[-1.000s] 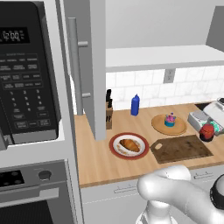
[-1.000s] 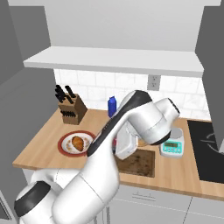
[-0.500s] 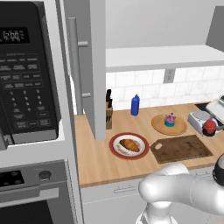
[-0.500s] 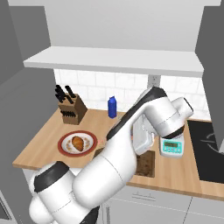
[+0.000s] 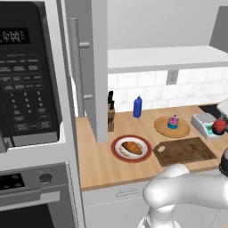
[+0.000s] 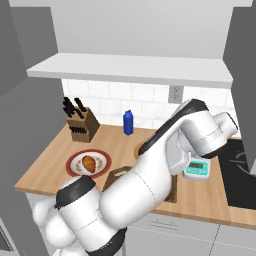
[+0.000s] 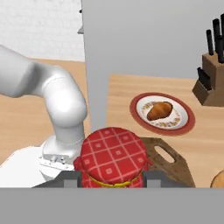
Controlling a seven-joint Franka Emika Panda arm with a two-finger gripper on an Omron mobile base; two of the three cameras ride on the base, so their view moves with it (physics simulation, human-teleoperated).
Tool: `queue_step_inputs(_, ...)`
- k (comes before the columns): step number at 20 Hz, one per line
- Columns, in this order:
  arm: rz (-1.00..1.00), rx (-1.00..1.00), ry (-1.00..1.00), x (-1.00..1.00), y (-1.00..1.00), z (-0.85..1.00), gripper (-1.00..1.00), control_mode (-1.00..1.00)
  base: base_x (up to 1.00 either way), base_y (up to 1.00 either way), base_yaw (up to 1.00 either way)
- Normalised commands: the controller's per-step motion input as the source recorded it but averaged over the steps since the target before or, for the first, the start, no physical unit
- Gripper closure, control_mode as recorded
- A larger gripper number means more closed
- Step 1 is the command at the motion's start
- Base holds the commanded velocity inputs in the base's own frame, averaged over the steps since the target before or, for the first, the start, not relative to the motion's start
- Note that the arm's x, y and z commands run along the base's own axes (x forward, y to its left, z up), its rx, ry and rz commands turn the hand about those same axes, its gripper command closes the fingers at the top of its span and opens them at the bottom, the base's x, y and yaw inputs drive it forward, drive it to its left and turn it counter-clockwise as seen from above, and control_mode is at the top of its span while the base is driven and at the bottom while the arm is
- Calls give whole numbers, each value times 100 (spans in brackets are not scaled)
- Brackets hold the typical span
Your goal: From the different types of pastries on the counter, select a croissant and place it on the cutting board. Then retrieve a jar of jam from the cabinet and place it alongside the croissant on the cutting board.
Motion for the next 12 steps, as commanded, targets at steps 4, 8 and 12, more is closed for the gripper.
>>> queue_step_inputs(4, -23, 0, -2, 0, 0, -14, 100, -100, 0, 0, 0)
queue_step_inputs(8, -20, 0, -2, 0, 1, -17, 100, -100, 0, 0, 0)
queue_step_inputs(12, -9, 0, -2, 2, 15, -28, 100, -100, 0, 0, 0)
